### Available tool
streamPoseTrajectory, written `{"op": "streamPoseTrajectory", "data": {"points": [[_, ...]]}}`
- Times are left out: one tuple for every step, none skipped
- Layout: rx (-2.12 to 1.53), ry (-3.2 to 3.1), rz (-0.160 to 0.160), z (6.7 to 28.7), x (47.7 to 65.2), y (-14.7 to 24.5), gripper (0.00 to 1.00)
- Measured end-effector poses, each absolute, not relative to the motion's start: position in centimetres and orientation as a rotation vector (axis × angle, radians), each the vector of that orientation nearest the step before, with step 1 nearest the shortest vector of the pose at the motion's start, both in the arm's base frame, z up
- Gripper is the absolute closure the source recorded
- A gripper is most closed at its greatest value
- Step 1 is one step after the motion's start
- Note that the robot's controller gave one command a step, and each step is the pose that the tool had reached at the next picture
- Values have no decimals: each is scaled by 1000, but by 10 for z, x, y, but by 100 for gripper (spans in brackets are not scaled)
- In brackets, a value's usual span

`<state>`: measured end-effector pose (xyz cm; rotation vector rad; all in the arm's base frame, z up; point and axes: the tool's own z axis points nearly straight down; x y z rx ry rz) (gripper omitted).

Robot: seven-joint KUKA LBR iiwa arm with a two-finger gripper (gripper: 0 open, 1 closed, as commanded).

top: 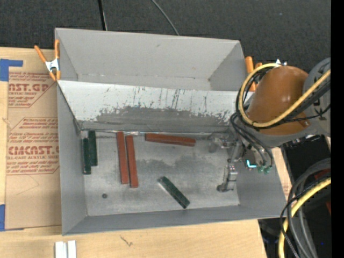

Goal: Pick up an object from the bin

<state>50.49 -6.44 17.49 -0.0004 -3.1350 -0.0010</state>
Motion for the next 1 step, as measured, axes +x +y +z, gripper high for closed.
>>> {"op": "streamPoseTrajectory", "data": {"points": [[1,-3143,0,178,507,-64,100]]}}
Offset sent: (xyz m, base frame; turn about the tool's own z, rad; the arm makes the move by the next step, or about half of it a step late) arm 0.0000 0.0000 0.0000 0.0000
